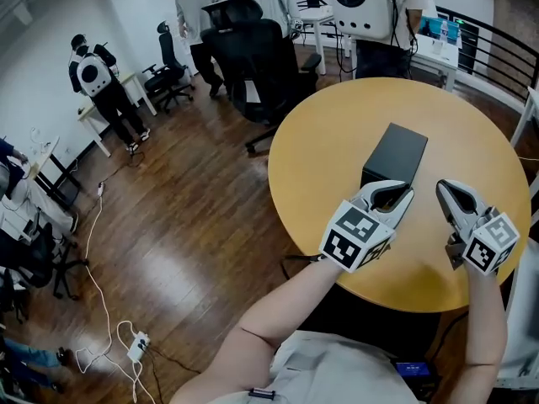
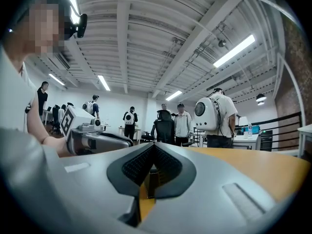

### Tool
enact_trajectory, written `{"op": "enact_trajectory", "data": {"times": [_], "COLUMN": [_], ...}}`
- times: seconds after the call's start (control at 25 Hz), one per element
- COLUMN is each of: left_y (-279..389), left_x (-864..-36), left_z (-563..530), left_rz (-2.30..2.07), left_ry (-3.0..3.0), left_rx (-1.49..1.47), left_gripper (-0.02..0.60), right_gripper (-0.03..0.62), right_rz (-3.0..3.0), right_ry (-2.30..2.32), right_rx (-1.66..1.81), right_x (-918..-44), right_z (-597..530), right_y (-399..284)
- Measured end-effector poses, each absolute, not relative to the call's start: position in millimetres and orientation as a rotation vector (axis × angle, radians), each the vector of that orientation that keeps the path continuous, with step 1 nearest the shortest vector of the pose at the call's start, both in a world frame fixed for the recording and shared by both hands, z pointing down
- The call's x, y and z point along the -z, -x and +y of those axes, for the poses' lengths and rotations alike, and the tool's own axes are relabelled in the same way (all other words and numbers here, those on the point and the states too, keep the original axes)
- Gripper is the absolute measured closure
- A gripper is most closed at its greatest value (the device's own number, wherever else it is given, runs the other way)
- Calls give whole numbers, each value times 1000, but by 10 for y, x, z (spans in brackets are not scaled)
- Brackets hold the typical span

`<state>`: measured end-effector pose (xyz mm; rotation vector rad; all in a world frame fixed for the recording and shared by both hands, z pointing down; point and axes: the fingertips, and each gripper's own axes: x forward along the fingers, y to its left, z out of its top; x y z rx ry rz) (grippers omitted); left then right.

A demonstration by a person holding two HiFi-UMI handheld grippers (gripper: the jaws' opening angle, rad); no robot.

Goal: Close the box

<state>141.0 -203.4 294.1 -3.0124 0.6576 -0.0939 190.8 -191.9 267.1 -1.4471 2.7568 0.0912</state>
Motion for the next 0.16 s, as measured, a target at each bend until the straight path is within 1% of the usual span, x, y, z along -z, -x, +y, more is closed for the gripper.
{"op": "enact_trajectory", "data": {"times": [0.16], "left_y": [-1337], "left_x": [-2898], "left_z": [-2061], "left_rz": [672], "left_ry": [3010], "left_rx": [101], "left_gripper": [548], "right_gripper": [594], "right_rz": [2765], "right_ry": [1414], "right_rx": [-105], "right_x": [-2647], "right_z": [-1979], "right_y": [-1819]}}
